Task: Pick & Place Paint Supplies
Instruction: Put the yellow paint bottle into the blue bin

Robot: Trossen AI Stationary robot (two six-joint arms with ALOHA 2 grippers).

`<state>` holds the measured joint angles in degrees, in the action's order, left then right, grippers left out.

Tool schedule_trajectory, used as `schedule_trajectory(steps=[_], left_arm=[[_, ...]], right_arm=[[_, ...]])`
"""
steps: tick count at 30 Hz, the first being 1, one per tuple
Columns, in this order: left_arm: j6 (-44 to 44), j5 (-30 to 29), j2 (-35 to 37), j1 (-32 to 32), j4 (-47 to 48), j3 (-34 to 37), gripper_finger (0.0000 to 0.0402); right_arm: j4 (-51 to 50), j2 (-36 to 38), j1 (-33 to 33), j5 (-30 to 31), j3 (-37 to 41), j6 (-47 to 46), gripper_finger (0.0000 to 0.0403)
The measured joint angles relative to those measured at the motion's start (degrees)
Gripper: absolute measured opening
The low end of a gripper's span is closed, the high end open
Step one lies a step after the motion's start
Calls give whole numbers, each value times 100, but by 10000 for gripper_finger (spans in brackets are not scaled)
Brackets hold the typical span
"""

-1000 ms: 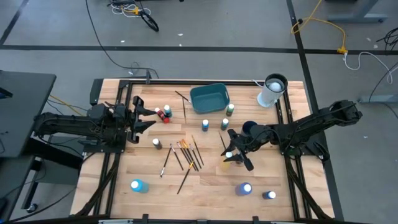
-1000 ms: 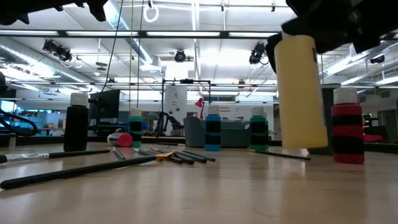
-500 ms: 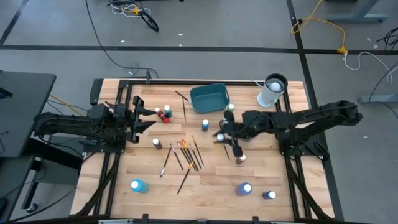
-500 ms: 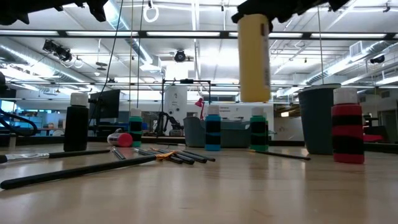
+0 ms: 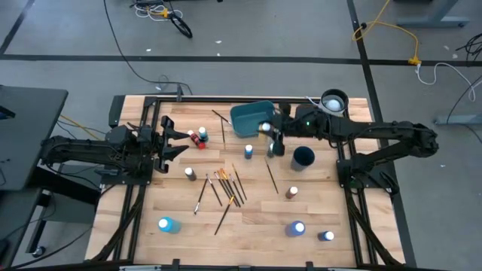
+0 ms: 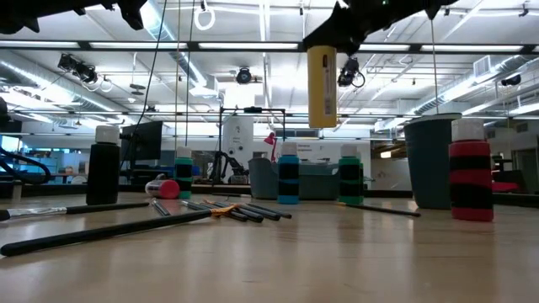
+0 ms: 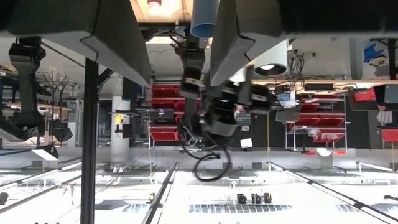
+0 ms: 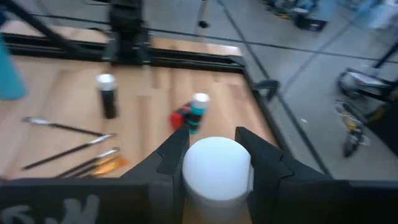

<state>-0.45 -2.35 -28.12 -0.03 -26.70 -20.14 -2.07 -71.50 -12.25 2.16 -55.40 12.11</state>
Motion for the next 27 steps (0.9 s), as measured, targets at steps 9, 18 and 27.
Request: schedule_trajectory(steps=[9,18,27], left_arm=[[89,-289,1,2,-23,0,175],[111,-304,0,2,-35,0,175],[114,-302,2,2,-37,0,175]], right_arm=[[512,-284,-777,-15,-2,84,110],[1215,-1096,-1387,-9,-2,-163,110],[1616,-1666,-1911,-10,-2,-466,110]])
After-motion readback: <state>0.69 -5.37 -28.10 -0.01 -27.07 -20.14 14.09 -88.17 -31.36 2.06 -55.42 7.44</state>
